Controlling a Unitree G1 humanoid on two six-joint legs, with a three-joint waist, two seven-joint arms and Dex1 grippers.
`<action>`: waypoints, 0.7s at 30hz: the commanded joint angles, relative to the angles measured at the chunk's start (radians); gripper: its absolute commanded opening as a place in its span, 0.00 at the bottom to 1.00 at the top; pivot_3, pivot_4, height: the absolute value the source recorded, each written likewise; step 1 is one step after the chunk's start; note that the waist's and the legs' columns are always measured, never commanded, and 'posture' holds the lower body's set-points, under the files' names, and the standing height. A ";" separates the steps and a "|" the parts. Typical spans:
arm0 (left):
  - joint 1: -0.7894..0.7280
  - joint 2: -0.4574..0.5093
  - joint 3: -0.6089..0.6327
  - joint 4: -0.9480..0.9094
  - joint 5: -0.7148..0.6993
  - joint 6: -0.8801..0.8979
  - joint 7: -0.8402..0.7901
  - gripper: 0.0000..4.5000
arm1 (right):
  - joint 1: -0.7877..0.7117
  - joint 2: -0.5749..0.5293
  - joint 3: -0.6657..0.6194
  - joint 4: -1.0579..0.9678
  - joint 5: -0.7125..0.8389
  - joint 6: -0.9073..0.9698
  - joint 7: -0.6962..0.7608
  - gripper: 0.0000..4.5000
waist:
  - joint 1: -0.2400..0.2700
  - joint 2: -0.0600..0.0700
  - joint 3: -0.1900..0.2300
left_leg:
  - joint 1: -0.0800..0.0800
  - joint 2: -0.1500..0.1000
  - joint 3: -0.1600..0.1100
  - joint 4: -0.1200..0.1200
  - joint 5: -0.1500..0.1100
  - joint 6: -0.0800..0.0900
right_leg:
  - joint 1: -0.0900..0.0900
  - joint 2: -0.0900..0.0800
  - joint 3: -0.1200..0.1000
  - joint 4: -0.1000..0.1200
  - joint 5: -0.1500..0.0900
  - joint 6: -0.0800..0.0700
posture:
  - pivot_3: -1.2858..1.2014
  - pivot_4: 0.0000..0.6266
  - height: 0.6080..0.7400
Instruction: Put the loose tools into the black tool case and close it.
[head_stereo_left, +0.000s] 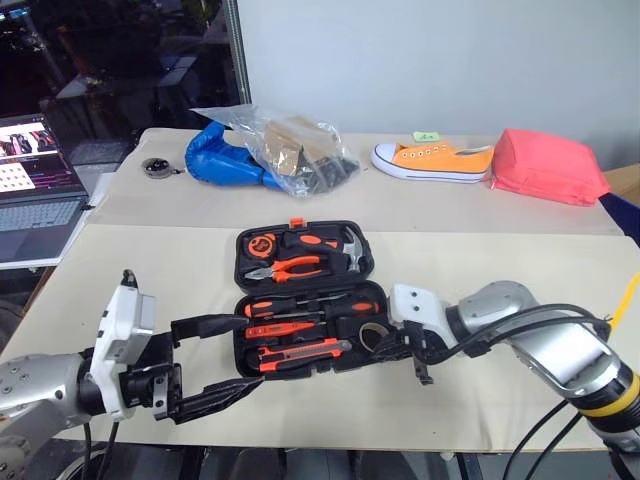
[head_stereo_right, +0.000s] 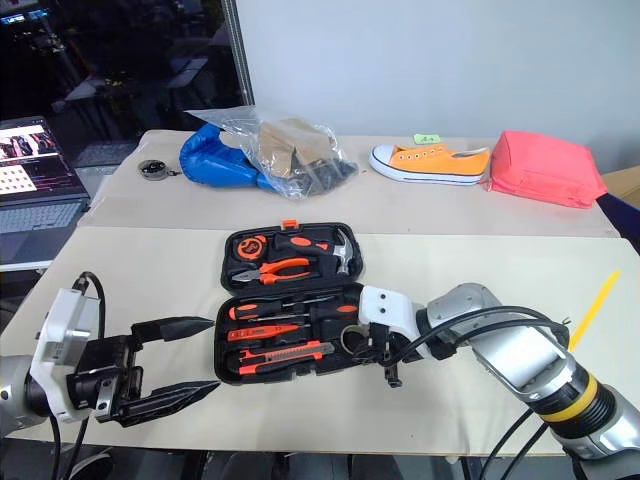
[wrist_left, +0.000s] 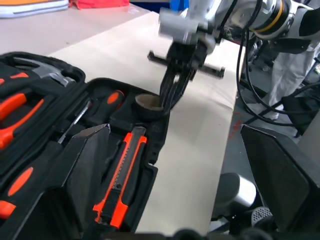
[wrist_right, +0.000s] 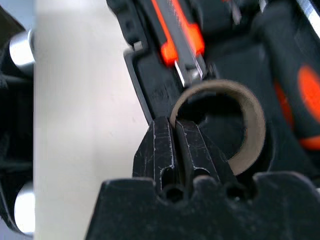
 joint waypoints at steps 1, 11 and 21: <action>0.009 -0.006 0.024 -0.029 -0.015 -0.021 0.012 1.00 | -0.004 -0.008 0.043 0.023 -0.061 -0.029 0.025 0.01 | -0.002 0.000 0.000 | 0.000 0.000 0.000 0.000 0.000 0.000 | 0.000 0.000 0.000 0.000 0.000 0.000 | 0.52 0.24 1.00; 0.026 -0.016 0.021 -0.023 -0.016 -0.019 0.039 1.00 | -0.019 0.024 0.004 0.038 -0.055 -0.079 0.092 0.35 | 0.002 0.000 0.000 | 0.001 0.000 -0.001 0.000 0.000 0.000 | 0.002 0.000 -0.001 0.000 0.000 0.000 | 0.52 0.24 1.00; -0.129 -0.122 -0.068 0.125 0.012 0.111 0.533 1.00 | -0.085 0.223 -0.395 0.057 0.259 0.160 -0.108 0.43 | 0.000 -0.001 0.000 | 0.001 0.000 -0.010 -0.001 0.000 0.000 | 0.001 0.001 0.000 0.002 0.001 -0.002 | 0.52 0.24 1.00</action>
